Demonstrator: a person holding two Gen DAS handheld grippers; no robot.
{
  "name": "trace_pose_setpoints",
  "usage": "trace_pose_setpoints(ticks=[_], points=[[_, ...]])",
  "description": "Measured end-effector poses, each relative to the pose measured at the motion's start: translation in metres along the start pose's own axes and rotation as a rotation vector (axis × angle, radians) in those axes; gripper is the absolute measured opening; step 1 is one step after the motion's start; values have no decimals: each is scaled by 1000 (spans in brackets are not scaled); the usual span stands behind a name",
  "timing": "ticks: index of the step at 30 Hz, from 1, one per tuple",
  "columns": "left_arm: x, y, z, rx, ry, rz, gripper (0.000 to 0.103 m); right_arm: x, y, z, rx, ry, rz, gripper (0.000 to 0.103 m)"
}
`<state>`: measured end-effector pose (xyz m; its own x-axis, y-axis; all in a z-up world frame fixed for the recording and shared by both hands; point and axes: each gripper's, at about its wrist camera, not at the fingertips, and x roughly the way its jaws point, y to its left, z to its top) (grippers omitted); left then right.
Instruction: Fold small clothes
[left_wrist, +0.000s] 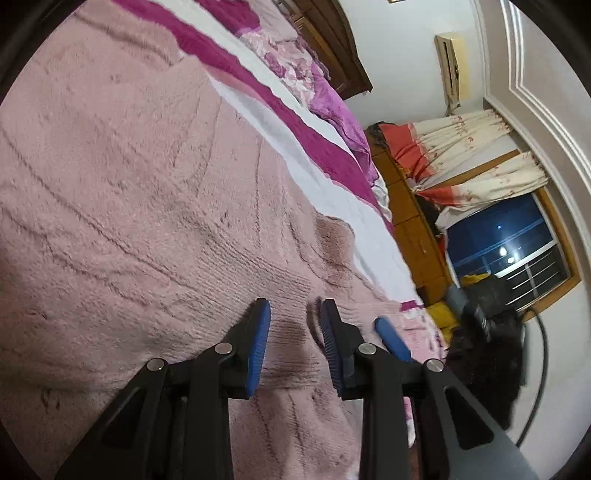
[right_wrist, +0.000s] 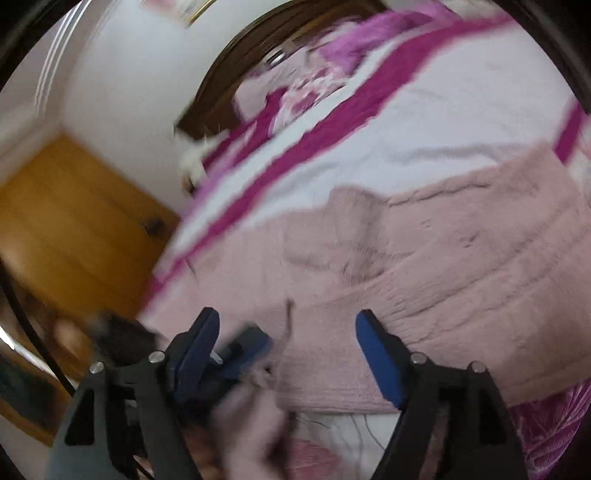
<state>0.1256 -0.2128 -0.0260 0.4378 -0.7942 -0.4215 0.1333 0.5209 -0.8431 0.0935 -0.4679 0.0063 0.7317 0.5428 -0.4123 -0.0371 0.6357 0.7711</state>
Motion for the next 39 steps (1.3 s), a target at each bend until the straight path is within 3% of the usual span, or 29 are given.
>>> trace_pose_setpoints(ticks=[2,5,8,12,17,21,30,37,38,39], points=[[2,-3,-3,-41,44,-26,10,-22,-20,8,115,-108,49,80],[2,-19,-16,-83,77,-74,18,-36,-47,21,254,-171,84,80],[9,-34,-17,-43,35,105,19,-40,-65,20,342,-174,146,80],[20,-35,-14,-94,38,158,20,-39,-51,25,238,-160,83,80],[35,-45,-6,-110,64,181,35,-56,-24,31,94,-157,-6,79],[37,-50,-9,-157,121,124,39,-62,-13,30,50,-157,-11,79],[32,-53,-24,-231,132,200,39,-73,-28,39,109,-153,-81,78],[68,-67,-15,-162,158,292,41,-83,-31,42,106,-153,-88,78],[68,-70,-15,-150,158,296,39,-83,-31,42,103,-154,-96,78],[64,-72,-16,-138,147,283,25,-85,-29,43,93,-159,-125,78]])
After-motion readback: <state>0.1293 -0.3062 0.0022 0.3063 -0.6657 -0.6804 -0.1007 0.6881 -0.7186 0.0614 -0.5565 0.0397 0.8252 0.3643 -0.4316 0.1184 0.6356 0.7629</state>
